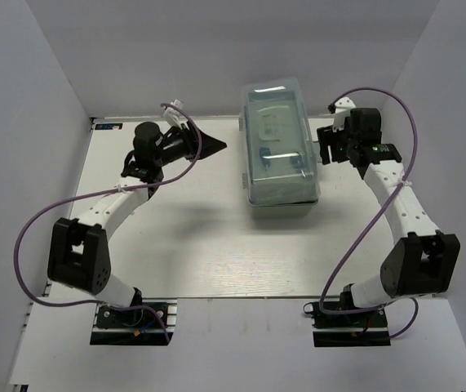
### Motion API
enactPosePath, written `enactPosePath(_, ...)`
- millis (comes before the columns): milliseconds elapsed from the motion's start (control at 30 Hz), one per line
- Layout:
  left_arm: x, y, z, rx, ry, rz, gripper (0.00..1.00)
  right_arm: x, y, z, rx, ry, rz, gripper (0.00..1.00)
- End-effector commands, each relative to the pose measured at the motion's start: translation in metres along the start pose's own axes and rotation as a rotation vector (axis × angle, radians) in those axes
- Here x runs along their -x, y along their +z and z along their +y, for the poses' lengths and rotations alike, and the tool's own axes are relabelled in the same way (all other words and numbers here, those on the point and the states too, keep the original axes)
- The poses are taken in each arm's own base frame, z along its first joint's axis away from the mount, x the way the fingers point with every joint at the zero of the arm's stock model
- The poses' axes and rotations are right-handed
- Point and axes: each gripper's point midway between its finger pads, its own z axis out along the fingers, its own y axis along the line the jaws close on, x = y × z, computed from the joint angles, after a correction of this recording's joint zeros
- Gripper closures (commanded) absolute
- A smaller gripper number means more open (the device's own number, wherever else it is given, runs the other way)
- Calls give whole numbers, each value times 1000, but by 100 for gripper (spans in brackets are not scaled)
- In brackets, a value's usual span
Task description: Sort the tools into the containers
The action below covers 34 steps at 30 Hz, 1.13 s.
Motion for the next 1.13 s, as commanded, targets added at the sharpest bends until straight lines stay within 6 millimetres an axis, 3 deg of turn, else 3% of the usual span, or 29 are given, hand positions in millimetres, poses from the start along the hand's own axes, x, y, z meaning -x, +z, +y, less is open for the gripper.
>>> enactPosePath(0,-11,-10,17,53,-1,8,42,-1,8,-33,-144,-20,-8,28)
enactPosePath(100,-21,-9,19,23,-26,36,42,-7,6,-49,-210,-5,12,28)
enactPosePath(167,-22,-9,21,31,-26,31,41,-5,7,-48,-205,3,-9,28)
enactPosePath(267,-32,-12,43,132,-46,49,41,-5,9,-36,-114,24,-37,28)
enactPosePath(300,-34,-14,55,190,-52,45,41,-1,12,-22,-19,3,-61,26)
enactPosePath(333,-48,-18,71,256,-83,85,39,-2,19,-15,21,-14,-58,26)
enactPosePath(367,-49,-20,77,296,-86,93,37,-8,29,-11,52,-23,-34,26)
enactPosePath(400,-47,-23,92,377,-77,83,34,1,30,-16,39,-52,-38,33)
enactPosePath(433,-51,-27,101,440,-22,108,31,-7,34,-16,41,-47,7,41)
enactPosePath(467,-65,-44,122,597,-22,168,30,-21,48,-17,47,-32,76,53)
enactPosePath(500,-62,-47,121,629,18,190,29,-26,49,-28,-9,-20,110,96)
enactPosePath(533,-68,-56,128,666,61,235,26,-49,51,-26,-3,5,182,100)
enactPosePath(600,-86,-76,133,720,85,288,21,-59,49,-29,-8,39,172,100)
enactPosePath(633,-81,-84,120,700,122,264,9,-86,43,-20,8,66,204,100)
enactPosePath(667,-91,-93,121,705,127,280,7,-82,32,-23,-3,74,172,100)
enactPosePath(700,-91,-97,116,695,149,269,0,-73,23,-21,-8,71,118,98)
enactPosePath(733,-86,-102,103,666,165,243,0,-87,21,-18,-9,98,137,67)
enactPosePath(767,-94,-109,103,669,161,249,0,-92,17,-15,-13,115,141,44)
enactPosePath(800,-95,-112,98,654,165,243,0,-89,5,-14,-22,126,120,23)
enactPosePath(833,-94,-113,93,636,173,229,0,-95,2,-12,-31,147,131,9)
enactPosePath(1000,-92,-119,74,587,174,165,0,-105,-25,-4,-69,266,149,9)
enactPosePath(1100,-84,-119,69,583,188,141,0,-122,-34,0,-95,331,205,9)
